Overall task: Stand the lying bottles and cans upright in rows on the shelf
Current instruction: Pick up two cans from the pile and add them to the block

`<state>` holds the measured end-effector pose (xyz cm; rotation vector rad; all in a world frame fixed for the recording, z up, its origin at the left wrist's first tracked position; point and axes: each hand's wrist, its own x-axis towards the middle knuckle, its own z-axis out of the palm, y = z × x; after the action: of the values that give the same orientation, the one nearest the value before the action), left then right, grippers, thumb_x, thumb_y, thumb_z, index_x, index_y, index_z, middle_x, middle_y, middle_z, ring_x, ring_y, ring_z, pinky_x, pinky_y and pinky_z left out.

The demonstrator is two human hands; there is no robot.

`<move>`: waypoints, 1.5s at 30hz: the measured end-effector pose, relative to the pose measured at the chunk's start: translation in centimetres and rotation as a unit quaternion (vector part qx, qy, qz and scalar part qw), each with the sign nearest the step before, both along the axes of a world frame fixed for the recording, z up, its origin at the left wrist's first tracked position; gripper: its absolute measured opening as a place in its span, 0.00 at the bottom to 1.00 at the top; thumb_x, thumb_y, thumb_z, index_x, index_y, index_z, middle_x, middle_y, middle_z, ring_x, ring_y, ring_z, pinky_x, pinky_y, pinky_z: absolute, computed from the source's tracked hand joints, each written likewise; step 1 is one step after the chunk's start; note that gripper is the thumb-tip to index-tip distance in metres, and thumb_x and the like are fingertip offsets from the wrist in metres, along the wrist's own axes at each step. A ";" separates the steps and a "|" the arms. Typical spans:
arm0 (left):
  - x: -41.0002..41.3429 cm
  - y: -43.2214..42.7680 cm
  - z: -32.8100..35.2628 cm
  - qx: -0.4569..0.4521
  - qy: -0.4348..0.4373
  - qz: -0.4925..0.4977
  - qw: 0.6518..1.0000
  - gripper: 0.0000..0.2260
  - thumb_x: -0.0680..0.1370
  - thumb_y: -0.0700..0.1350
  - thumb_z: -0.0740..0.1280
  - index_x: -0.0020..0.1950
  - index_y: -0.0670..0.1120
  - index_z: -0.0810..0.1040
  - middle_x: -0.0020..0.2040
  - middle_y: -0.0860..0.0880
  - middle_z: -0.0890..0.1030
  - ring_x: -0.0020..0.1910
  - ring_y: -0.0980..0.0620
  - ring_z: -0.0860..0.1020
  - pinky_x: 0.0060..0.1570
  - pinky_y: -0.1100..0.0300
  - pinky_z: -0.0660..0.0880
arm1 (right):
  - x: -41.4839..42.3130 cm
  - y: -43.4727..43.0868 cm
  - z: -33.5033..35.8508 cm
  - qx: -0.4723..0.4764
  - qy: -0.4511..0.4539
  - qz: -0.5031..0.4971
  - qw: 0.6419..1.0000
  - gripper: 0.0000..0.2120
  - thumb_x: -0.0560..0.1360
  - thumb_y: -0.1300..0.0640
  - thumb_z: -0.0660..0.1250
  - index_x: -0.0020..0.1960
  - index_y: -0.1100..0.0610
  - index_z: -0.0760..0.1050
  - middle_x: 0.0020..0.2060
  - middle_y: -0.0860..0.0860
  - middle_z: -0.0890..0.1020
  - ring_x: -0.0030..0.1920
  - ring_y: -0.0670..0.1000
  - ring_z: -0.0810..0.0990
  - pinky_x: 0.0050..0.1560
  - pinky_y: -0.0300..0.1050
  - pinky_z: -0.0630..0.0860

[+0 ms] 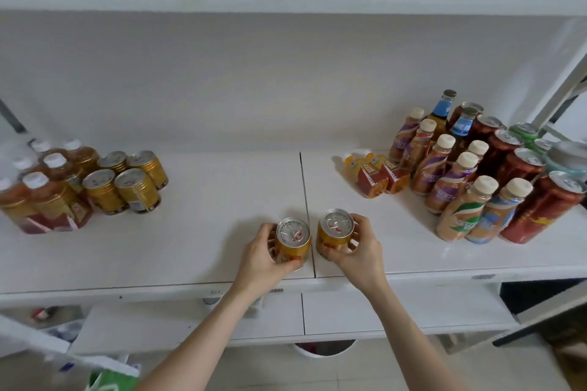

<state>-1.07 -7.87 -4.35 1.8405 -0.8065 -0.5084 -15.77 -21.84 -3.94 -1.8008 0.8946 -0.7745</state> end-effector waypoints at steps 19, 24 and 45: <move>13.2 15.2 0.3 0.006 -0.012 0.024 1.000 0.28 0.55 0.54 0.80 0.50 0.57 0.72 0.47 0.56 0.83 0.46 0.63 0.80 0.44 0.66 0.78 | 14.8 14.9 0.7 -0.003 0.000 0.046 0.999 0.31 0.59 0.52 0.81 0.54 0.40 0.68 0.47 0.38 0.81 0.49 0.36 0.78 0.46 0.33 0.76; 18.0 20.4 0.4 0.020 -0.024 0.028 0.999 0.28 0.57 0.49 0.81 0.52 0.55 0.72 0.47 0.58 0.81 0.46 0.65 0.79 0.43 0.68 0.77 | 19.3 20.2 0.3 0.006 -0.002 0.031 1.000 0.31 0.59 0.53 0.81 0.56 0.43 0.68 0.48 0.38 0.80 0.48 0.35 0.78 0.44 0.31 0.75; 30.8 24.5 -1.8 -0.017 0.035 0.078 0.996 0.36 0.59 0.43 0.82 0.64 0.52 0.74 0.55 0.57 0.81 0.52 0.63 0.79 0.49 0.69 0.75 | 33.0 25.4 -1.7 0.046 0.018 0.031 0.998 0.34 0.55 0.50 0.79 0.57 0.44 0.67 0.48 0.38 0.80 0.48 0.34 0.78 0.40 0.29 0.75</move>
<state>29.70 16.62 -6.14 1.8273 -0.6146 -0.4550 17.25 3.54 -5.62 -1.7579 0.8795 -0.6548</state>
